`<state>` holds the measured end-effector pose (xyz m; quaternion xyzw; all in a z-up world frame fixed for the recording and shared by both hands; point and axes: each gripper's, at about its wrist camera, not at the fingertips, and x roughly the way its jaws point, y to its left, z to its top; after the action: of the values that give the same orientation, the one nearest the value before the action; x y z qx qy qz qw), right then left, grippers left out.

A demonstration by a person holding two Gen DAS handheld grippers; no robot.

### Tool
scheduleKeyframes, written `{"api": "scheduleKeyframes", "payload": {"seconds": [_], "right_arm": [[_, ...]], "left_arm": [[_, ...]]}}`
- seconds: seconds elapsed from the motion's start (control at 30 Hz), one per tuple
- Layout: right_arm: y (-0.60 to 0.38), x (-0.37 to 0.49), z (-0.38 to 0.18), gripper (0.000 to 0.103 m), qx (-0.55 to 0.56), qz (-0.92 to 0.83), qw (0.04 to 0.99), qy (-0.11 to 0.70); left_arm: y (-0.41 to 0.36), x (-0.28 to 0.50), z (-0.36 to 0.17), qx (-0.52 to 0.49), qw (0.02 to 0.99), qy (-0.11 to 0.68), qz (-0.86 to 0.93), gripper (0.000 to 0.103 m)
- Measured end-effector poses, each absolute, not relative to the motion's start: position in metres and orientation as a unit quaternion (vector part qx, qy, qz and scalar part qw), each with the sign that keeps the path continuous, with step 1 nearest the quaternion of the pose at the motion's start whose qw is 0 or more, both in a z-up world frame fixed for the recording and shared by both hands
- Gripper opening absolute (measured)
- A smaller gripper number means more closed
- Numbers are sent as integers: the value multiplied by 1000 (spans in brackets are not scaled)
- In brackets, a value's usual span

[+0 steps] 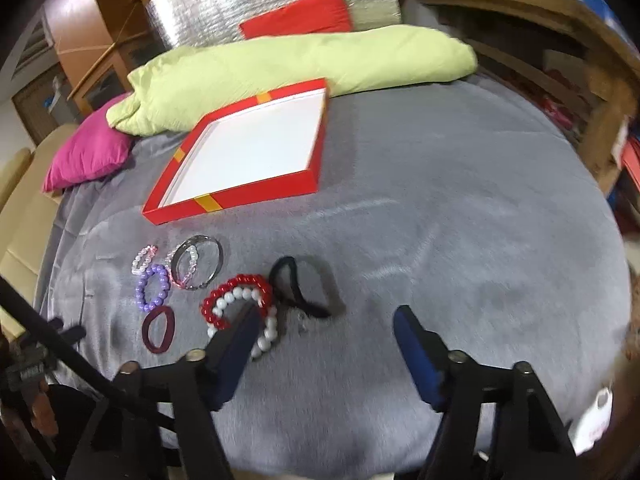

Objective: Organize jewelry
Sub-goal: 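Grasp the pink-clear bead bracelet with the left tool while the right tool grasps the black hair tie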

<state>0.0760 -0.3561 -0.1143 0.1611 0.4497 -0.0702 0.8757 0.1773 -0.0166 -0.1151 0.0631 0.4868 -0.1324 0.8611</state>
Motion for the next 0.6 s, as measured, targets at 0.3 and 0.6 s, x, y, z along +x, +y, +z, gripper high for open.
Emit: {"api": "scheduleKeyframes", "payload": {"seconds": [0.3,0.6], "right_arm": [[-362,117,-146,15,216,-35,845,487],[-387,110,-138,6,254,-60,855,449]], "left_arm": [[-23,244,-140,1,841,512,-173,48],[-58,269,-151,27,832,512,-211,32]]}}
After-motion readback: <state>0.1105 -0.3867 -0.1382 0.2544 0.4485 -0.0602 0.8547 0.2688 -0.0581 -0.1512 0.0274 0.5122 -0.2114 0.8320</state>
